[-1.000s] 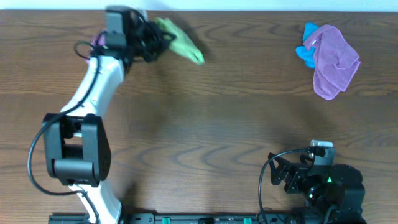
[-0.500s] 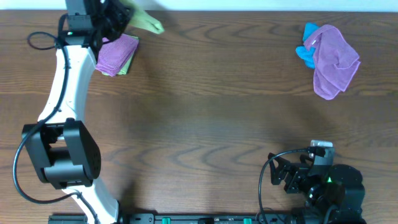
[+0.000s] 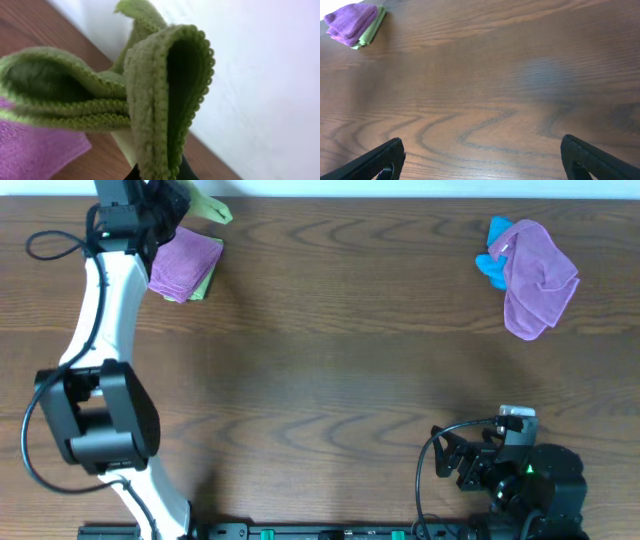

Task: Fold the cloth
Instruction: 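Lower the green cloth onto the pink cloth stack with the left gripper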

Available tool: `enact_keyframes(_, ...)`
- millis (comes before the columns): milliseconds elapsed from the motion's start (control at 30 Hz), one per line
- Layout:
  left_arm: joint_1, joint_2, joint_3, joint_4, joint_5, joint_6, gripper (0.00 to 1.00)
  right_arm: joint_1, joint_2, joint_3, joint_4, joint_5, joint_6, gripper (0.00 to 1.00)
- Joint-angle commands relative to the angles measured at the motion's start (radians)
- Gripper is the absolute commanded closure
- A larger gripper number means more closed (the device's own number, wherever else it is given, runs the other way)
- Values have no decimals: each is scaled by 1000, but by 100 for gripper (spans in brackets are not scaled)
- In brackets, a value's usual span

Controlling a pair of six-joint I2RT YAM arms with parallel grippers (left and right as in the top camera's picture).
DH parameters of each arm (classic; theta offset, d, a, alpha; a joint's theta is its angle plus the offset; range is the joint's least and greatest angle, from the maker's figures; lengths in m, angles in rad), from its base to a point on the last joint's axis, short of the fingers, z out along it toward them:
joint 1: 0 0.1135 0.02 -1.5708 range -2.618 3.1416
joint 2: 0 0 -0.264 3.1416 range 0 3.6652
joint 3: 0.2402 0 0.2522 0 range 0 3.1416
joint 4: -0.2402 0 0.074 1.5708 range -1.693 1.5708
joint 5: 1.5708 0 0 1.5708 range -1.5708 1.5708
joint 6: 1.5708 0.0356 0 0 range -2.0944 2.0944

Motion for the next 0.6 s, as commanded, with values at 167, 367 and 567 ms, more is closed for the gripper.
enact_keyframes(167,10,53,25,12,-94,74,94,-7,-7,-4,-1,-5,14,1)
enact_keyframes(367,10,67,25,21,-139,82,94,-7,-7,-4,-1,-5,14,1)
enact_keyframes(567,10,117,25,38,-132,82,95,-7,-7,-4,-1,-5,14,1)
